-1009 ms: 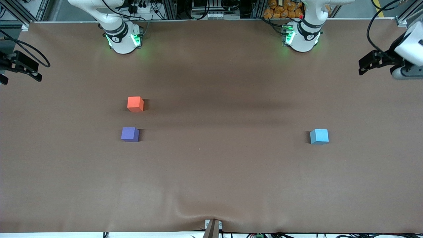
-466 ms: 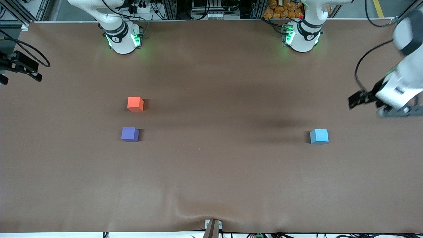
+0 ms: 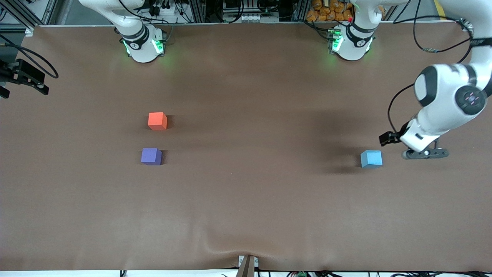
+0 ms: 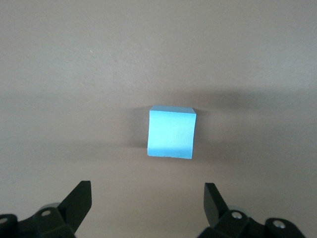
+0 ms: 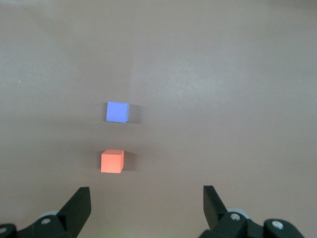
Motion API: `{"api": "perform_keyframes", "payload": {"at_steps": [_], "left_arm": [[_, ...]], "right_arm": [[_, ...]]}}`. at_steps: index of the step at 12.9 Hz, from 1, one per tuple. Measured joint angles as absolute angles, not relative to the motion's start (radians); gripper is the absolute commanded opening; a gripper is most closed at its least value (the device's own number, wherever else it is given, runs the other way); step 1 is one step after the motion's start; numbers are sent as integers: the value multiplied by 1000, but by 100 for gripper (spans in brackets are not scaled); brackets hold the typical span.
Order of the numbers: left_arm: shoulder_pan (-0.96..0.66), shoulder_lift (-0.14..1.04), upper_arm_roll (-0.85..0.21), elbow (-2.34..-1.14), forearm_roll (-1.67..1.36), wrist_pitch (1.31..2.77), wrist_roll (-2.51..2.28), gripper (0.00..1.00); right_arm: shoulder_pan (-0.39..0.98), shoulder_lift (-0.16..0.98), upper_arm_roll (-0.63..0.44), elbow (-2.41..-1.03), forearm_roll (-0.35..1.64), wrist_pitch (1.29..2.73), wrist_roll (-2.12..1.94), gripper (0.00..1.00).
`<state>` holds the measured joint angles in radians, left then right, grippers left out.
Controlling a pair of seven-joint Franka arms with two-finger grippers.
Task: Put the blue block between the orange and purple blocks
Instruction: 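Lower the left gripper onto the light-blue block and close it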
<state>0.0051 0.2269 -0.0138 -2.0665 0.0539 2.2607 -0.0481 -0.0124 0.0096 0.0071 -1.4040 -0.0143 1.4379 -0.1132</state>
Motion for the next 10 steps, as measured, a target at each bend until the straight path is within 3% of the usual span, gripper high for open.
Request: {"api": "perform_keyframes", "payload": {"at_steps": [10], "left_arm": [[6,449,-19,-2071,54,2496,-1,100]], "right_arm": [[-12,10,7,-1404,-14,1438,-113,100]]}}
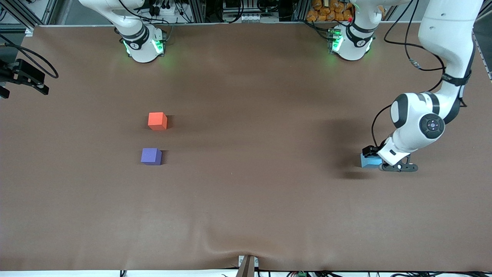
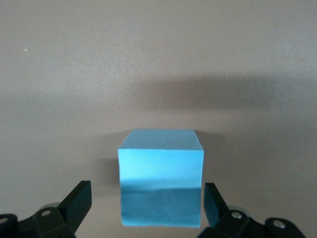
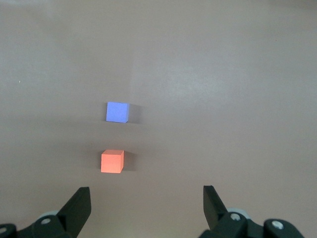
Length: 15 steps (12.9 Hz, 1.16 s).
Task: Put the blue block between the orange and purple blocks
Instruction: 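Lower the left gripper onto the light-blue block and close it, then carry the light-blue block with the left gripper toward the orange block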
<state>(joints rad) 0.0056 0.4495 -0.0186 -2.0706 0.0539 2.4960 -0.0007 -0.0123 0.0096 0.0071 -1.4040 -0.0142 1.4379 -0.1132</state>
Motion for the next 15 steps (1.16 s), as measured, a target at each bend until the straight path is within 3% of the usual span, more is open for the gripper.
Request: {"api": "perform_keyframes", "payload": {"at_steps": [1,2,3,4,7,11,15], "left_arm": [[6,462,-19,-2070,54,2503,-1,80],[6,471,-19,-2070,54,2509,-1,52],[5,475,-20,-2069,54,2511,0,4],[4,475,-22,-2066,54,2512,1,0],[1,475,-47,-2052,54,2512,4,0],[-8,471,-212,-2013,54,2506,6,0],[-198,475,-299,-1957,54,2468,-8,0]], "right_arm": [[-12,10,7,-1404,-14,1438,-113,100],[-12,10,7,-1404,-14,1438,-113,100],[-12,10,7,-1404,-14,1438,-113,100],[-12,10,7,-1404,-14,1438,-113,100],[-12,10,12,-1404,-14,1437,-113,100],[-12,10,15,-1404,-14,1437,-113,100],[-12,10,15,-1404,-14,1436,-113,100]]}}
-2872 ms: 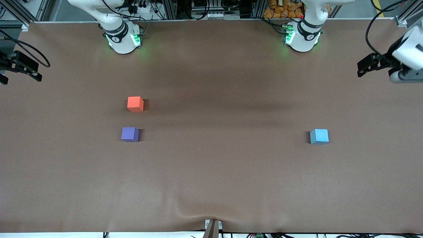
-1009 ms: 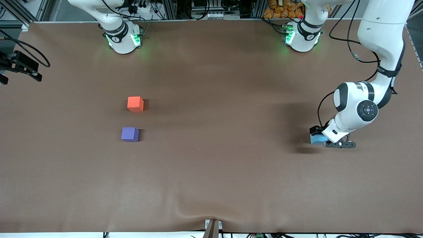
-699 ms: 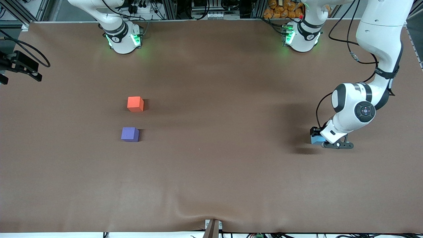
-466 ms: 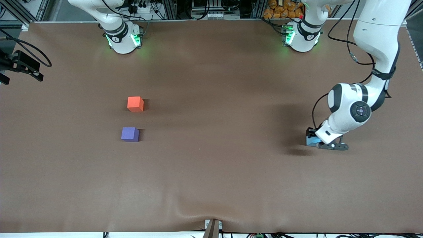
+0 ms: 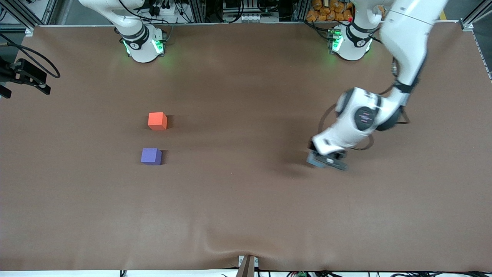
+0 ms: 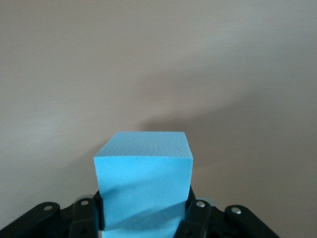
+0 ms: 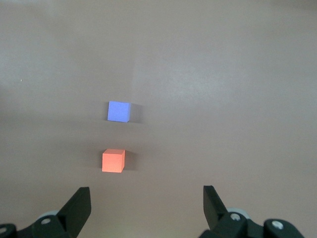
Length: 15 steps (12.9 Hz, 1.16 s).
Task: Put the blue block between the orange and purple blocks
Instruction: 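Carry the light-blue block with the left gripper toward the orange block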
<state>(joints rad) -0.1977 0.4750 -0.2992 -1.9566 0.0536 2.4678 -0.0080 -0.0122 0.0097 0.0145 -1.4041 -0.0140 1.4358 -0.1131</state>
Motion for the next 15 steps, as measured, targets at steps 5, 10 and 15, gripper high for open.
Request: {"api": "perform_keyframes", "payload": {"at_steps": [5,10,15], "left_arm": [[-606,634,-291,-1667,53,2360,-313,0],[-909,880,-129,-1394,53,2357,-496,100],[-899,784,-100,-1310,52,2162,-538,100]], "right_arm": [[-13,10,11,-1404,-14,1435,-113,100],[-13,10,11,-1404,-14,1434,-113,100],[-13,10,12,-1405,-14,1434,-113,100]]}}
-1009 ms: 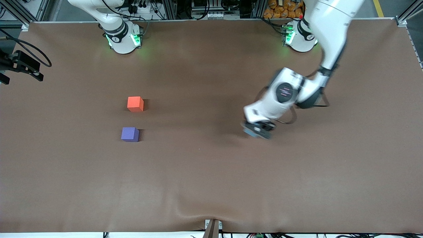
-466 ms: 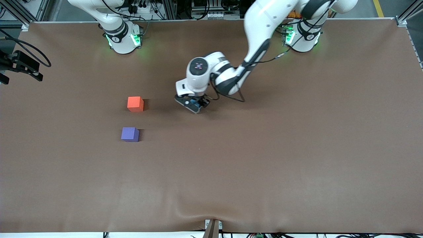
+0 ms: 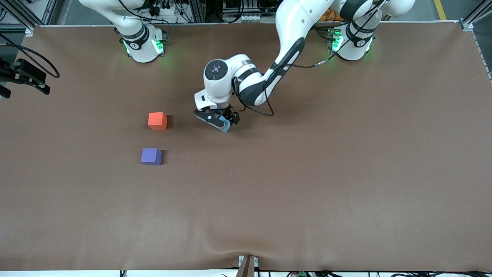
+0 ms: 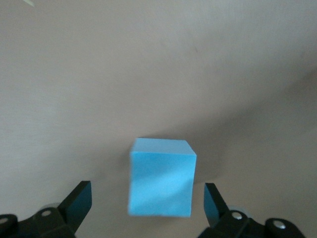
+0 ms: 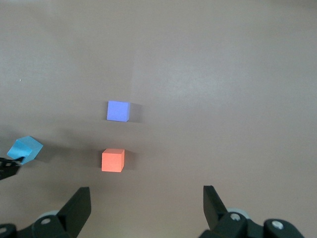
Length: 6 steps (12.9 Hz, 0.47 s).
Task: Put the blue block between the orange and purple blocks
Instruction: 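Carry the light-blue block with the left gripper toward the orange block, then release the blue block with the left gripper while the right gripper reaches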
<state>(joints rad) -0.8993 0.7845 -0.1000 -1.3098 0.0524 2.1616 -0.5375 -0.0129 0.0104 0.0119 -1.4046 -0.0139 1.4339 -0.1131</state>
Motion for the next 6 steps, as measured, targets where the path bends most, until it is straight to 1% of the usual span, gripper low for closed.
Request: {"api": "perform_keyframes", "payload": {"at_steps": [2,4,6], "left_arm": [[-816,650,-86,-1296,53,2009,-543,100],[-665,505,-80,-1297,55,1834,-528,100],[-495,394,-79,-1301,56,1694,-499,100]], "right_arm": [[-13,13,14,-1405,-14,1434,-113,100],[-11,29,17,-1407,-14,1434,-116,100],[-3,77,21,-1409,-14,1446,-118,100]]}}
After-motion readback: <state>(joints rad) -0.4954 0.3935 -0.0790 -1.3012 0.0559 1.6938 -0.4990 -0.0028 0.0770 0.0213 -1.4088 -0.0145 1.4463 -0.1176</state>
